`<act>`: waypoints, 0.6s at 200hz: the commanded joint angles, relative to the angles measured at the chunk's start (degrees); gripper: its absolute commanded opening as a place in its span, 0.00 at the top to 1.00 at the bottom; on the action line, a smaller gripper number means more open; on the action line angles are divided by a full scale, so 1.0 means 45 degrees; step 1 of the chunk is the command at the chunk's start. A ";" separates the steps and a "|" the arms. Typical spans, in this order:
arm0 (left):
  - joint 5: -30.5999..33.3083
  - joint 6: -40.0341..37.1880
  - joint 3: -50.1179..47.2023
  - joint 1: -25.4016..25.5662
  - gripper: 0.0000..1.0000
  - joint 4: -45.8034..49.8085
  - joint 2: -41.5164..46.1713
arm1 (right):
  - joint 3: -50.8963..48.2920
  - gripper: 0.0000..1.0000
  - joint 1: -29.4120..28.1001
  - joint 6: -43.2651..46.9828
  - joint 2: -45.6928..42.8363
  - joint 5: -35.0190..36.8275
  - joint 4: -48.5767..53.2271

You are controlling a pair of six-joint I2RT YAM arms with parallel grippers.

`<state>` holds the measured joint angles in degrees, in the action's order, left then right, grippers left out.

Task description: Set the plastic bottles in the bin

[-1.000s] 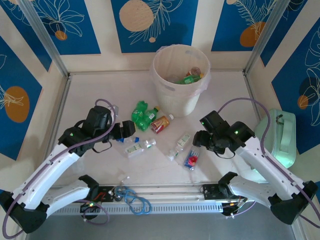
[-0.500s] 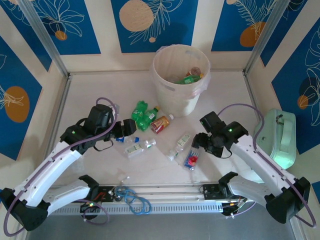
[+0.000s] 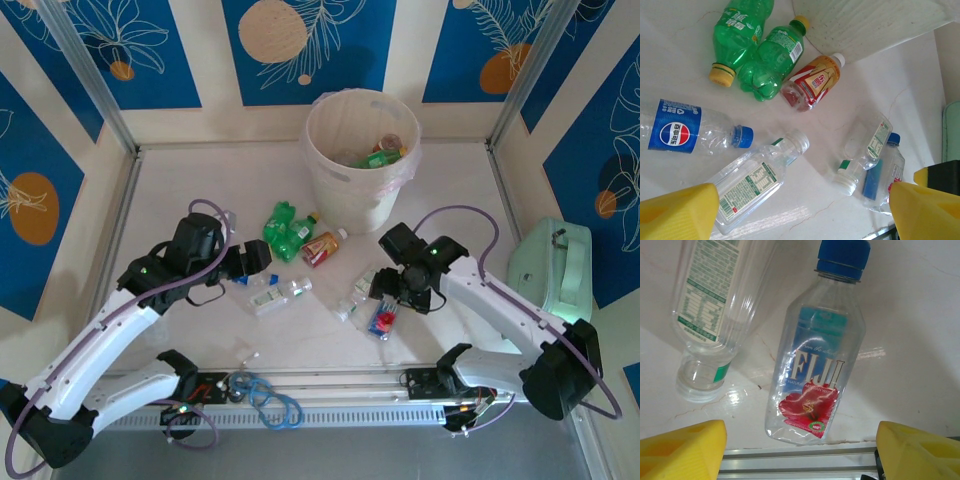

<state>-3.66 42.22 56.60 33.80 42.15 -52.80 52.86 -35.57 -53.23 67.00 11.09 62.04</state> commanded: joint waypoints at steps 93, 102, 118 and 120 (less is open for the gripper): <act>-0.0729 0.0247 -0.0663 -0.0246 0.14 -0.0963 -0.0263 | -0.0151 0.24 0.1616 0.0487 0.3183 -0.0872 -0.1707; -0.0734 0.0230 -0.0700 -0.0265 0.14 -0.0988 -0.0295 | -0.0116 0.25 0.1631 0.0429 0.3425 -0.0735 -0.1678; -0.0795 0.0208 -0.0732 -0.0265 0.14 -0.1065 -0.0378 | -0.0193 0.27 0.1616 0.0346 0.3727 -0.0605 -0.1730; -0.0814 0.0199 -0.0724 -0.0270 0.14 -0.1080 -0.0402 | -0.0211 0.27 0.1616 0.0331 0.3764 -0.0608 -0.1749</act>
<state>-5.98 43.07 53.82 33.47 38.79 -54.24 51.00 -28.27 -51.44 82.35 8.36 54.26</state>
